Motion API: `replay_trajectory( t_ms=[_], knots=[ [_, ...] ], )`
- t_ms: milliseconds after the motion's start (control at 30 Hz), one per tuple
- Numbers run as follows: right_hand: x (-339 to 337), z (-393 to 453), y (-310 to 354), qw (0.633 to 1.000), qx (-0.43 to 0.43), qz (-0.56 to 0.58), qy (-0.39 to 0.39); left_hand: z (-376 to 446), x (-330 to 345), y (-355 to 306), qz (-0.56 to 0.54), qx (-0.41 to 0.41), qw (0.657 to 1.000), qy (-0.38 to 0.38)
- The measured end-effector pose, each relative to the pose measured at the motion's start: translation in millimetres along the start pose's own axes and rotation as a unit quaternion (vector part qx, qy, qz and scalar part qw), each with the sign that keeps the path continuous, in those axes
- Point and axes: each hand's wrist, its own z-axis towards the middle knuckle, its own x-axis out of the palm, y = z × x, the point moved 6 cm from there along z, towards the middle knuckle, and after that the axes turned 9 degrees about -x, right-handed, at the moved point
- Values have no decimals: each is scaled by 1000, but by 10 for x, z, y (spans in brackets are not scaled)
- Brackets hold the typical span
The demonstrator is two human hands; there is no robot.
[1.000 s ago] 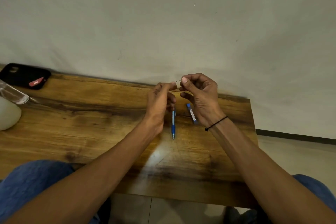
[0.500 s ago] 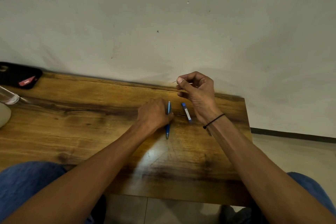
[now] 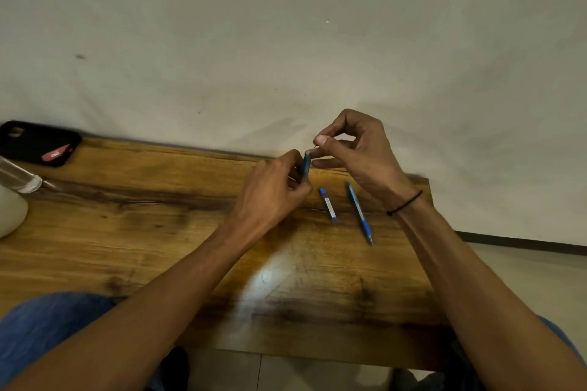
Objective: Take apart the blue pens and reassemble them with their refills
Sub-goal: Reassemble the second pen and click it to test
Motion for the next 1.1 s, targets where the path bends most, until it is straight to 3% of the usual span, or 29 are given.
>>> replay_trajectory(
  t_ms=[467,1100],
  knots=[
    [3,-5,69,996,-17,-86,27,-10,-6,-1,32,45,998,-8],
    [55,0,84,985,-29,-166,44,-35,-50,-50,50,44,998,0]
  ],
)
